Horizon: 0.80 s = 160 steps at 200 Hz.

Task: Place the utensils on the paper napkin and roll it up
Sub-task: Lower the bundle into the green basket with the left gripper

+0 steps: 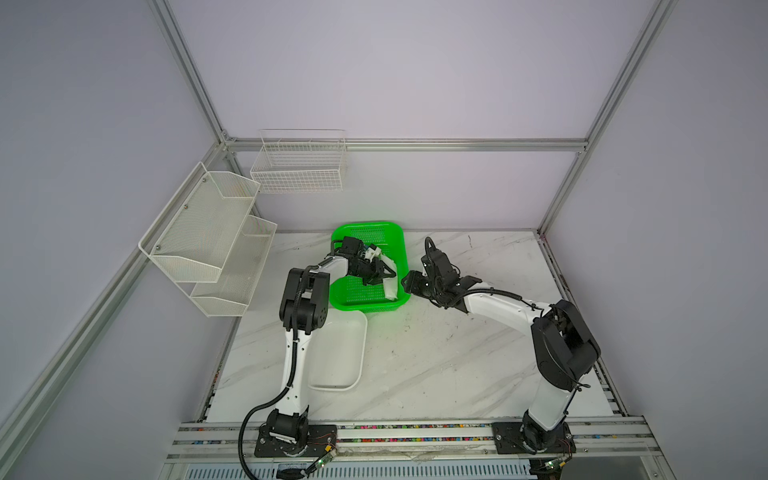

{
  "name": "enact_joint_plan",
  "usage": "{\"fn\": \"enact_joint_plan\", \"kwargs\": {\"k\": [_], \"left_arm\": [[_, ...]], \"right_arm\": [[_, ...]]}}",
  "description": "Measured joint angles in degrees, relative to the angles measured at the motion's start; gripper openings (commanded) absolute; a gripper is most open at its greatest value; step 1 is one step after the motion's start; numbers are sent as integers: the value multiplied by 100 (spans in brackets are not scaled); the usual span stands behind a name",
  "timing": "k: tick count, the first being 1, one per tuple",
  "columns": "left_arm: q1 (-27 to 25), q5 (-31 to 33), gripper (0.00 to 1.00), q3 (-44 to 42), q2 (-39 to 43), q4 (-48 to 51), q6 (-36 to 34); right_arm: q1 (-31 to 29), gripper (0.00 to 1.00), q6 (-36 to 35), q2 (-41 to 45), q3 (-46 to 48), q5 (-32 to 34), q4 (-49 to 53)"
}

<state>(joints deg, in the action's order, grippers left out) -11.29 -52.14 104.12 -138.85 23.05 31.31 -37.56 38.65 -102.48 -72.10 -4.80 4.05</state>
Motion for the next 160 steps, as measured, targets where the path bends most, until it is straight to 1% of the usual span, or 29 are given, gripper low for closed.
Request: {"fn": "enact_joint_plan", "kwargs": {"k": [11,23,37,64,85,101,118,145,160], "left_arm": [[-17,94,49,28,39,76,-74],[-44,232,52,42,109,166,-114],[-59,448,59,63,195,313,-173],[-74,859,64,111,328,570,-271],[-74,1178,66,138,400,706,-345],[-83,1390,69,166,446,863,-396],[-96,1753,72,289,501,1165,-483],[-101,2413,71,313,643,1537,-568],[-98,2660,69,326,678,1670,-608]], "right_arm": [[0,56,0,24,2,-11,4],[0,56,0,48,2,-15,4],[0,56,0,70,2,-17,0],[0,56,0,81,26,-20,-11],[0,56,0,81,63,-20,-11],[0,56,0,83,74,-20,-9],[0,56,0,103,74,-20,-11],[0,56,0,166,74,-22,-15],[0,56,0,170,74,-35,-33]]}}
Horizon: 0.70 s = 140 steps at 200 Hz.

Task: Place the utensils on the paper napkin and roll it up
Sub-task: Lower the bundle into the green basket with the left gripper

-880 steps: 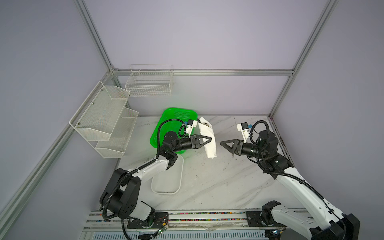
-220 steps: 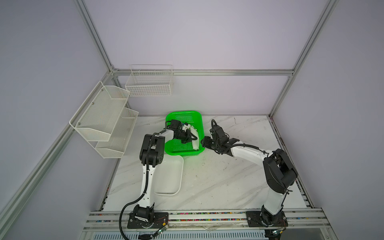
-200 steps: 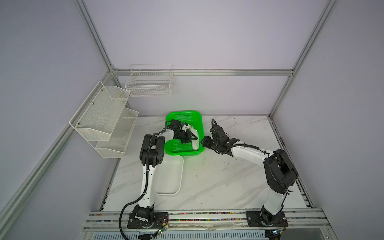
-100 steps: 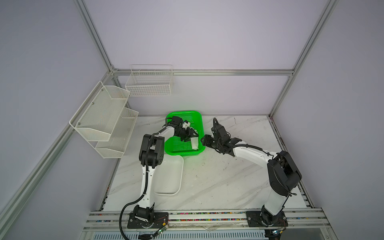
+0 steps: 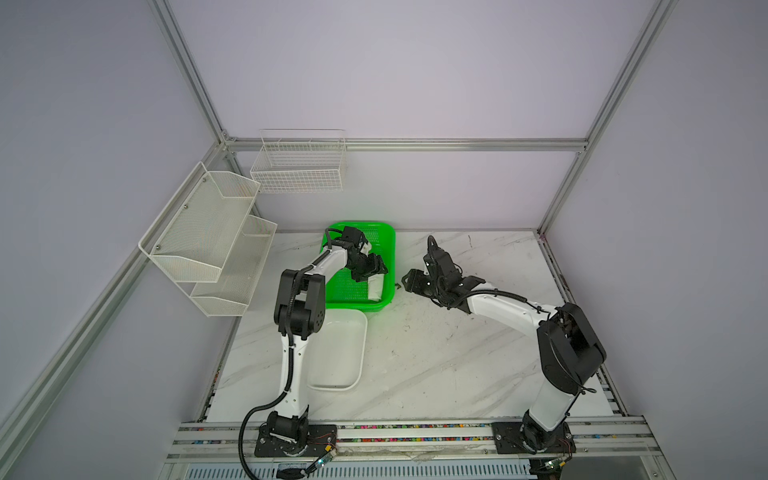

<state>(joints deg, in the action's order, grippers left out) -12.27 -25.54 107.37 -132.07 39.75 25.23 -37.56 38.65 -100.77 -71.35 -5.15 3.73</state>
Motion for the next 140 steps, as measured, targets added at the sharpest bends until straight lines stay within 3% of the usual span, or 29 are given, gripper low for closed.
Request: {"fn": "enact_joint_plan", "kwargs": {"k": [102,121,140], "left_arm": [[15,1058,76,107,92,490,-201],[26,1189,71,107,96,496,-221],[48,1231,59,107,94,522,-236]], "right_arm": [[0,56,-2,0,0,-74,-4],[2,56,-2,0,0,-92,-4],[2,56,-2,0,0,-133,-4]]}}
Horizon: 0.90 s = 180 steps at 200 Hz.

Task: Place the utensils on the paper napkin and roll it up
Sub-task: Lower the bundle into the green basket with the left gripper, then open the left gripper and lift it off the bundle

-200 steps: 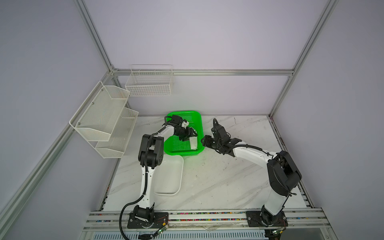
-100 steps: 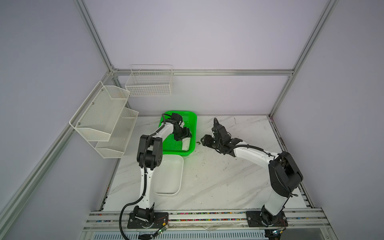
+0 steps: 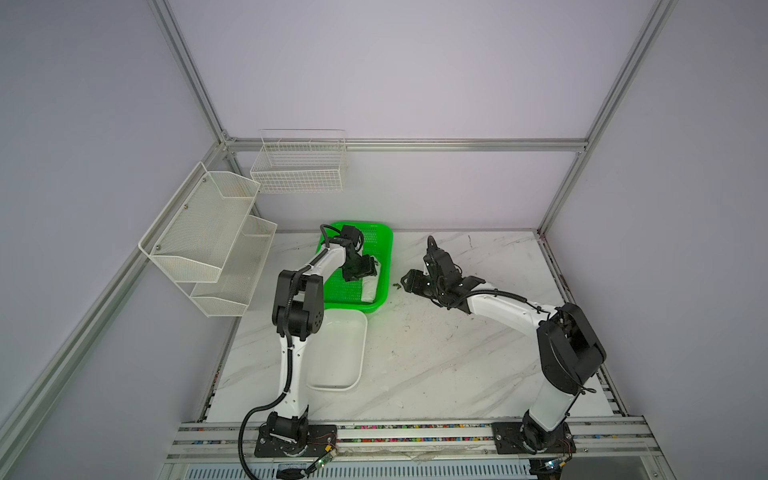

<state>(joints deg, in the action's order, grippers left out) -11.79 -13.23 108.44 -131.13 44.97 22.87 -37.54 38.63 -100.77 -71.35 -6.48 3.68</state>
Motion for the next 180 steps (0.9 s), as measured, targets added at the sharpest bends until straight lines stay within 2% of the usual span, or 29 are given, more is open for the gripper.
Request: {"fn": "enact_joint_plan", "kwargs": {"k": [32,66,147,180], "left_arm": [[55,20,34,0,0,74,13],[79,-13,23,0,-13,74,0],[103,-535,21,0,-164,-33,-2],[103,-619,32,0,-162,-70,2]], "right_arm": [[0,56,2,-2,0,-42,0],[0,56,2,-2,0,-48,0],[0,56,4,-2,2,-87,0],[0,56,9,-2,2,-61,2]]}}
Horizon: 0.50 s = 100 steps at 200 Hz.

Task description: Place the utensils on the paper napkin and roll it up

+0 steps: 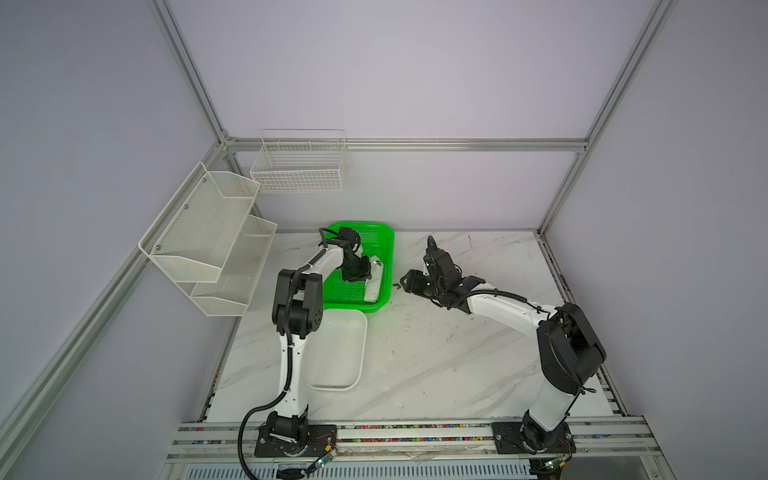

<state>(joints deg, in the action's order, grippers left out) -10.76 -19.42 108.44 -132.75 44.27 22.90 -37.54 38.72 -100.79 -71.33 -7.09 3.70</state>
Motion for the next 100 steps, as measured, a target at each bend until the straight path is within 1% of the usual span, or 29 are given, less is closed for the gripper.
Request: {"fn": "enact_joint_plan", "kwargs": {"k": [4,12,16,33,47,64,84,90,100], "left_arm": [[0,-4,34,-2,11,-7,-7],[-4,0,42,-17,50,-15,-7],[-7,7,45,-33,83,-20,7],[-17,90,49,-284,400,-85,-7],[-15,181,55,-632,894,-197,-4],[-15,367,59,-1145,1773,-472,-11],[-15,660,63,-1884,2957,-968,-33],[-15,791,65,-2146,3320,-1137,-55],[-15,999,69,-2651,3958,-1434,-98]], "right_arm": [[0,56,2,2,0,22,2],[4,56,2,9,13,76,0],[7,56,2,24,33,105,2],[39,56,0,205,238,293,26],[114,56,-4,522,479,551,94],[234,58,-31,1084,793,1010,151],[330,65,-168,1840,1156,1766,125],[352,73,-254,2068,1268,2044,125],[385,81,-404,2391,1436,2448,87]]}}
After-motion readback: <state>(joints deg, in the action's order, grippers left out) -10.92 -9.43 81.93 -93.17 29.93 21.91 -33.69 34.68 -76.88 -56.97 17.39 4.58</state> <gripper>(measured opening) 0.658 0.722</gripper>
